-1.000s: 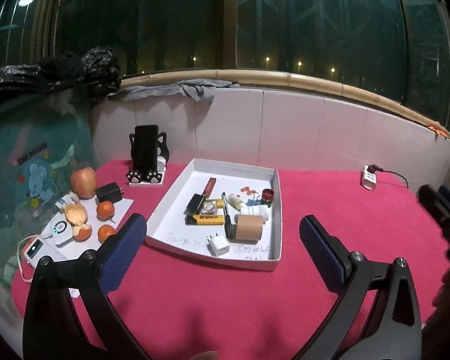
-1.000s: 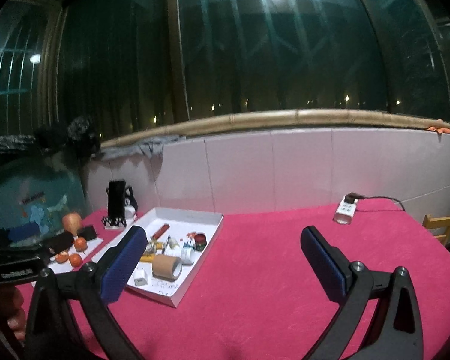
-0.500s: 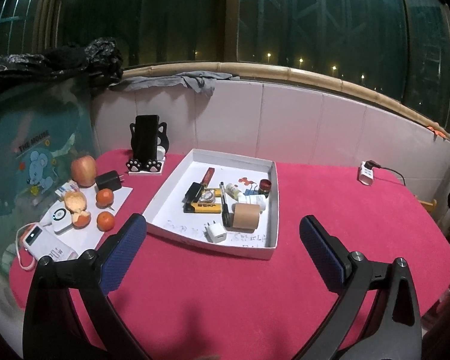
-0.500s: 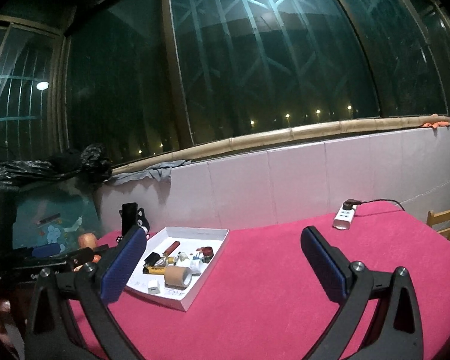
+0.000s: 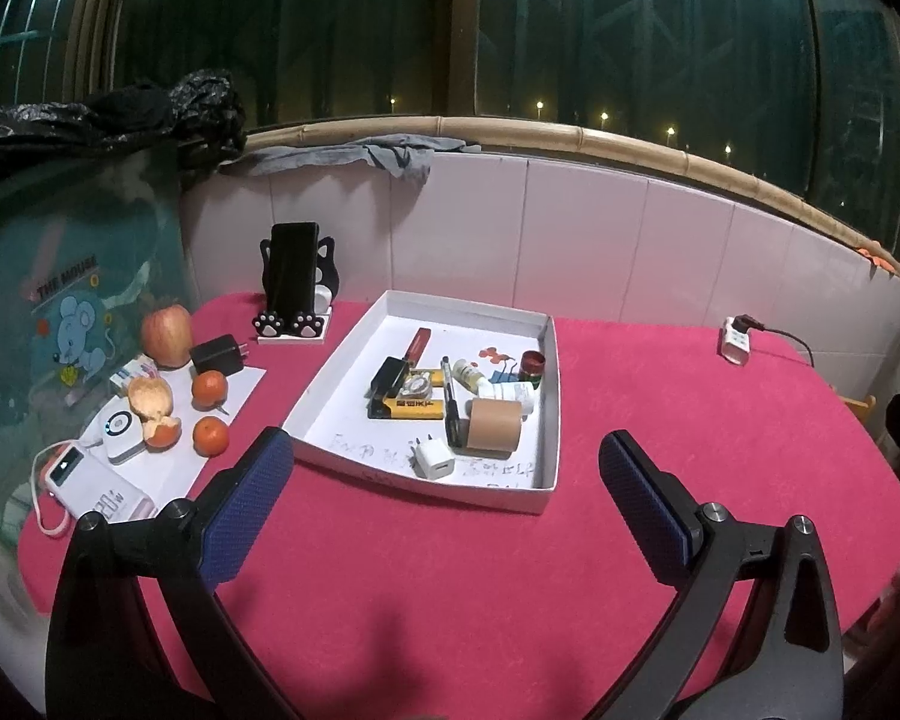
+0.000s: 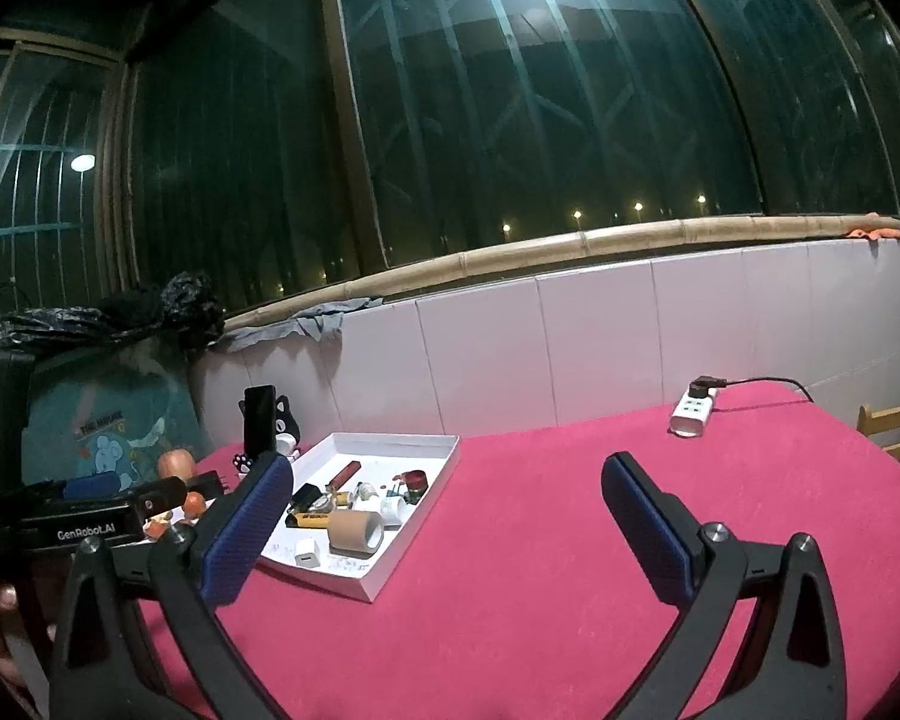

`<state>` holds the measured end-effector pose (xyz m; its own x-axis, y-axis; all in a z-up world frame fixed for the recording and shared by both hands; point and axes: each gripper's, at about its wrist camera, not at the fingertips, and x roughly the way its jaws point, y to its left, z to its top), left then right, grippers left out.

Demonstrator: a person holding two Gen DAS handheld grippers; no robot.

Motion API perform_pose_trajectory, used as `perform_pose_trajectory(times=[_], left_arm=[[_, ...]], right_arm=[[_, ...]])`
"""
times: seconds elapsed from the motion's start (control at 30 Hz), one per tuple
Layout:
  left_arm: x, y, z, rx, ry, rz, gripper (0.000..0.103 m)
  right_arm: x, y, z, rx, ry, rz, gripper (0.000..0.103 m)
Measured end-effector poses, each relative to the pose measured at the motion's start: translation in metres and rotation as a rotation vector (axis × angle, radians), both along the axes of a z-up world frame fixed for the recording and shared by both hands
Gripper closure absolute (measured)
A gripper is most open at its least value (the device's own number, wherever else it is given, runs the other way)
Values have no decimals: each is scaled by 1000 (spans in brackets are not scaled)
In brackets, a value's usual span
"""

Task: Organize rigid objects

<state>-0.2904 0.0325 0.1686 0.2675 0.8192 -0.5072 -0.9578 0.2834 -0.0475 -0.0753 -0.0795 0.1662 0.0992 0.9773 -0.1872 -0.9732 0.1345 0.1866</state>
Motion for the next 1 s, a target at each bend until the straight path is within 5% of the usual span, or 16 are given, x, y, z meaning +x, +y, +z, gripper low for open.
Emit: perform_pose_trajectory(times=[1.0], left_arm=[[2,5,-1,15,5,-10,0]], right_arm=[[8,3,-13,-45,29,-18,0]])
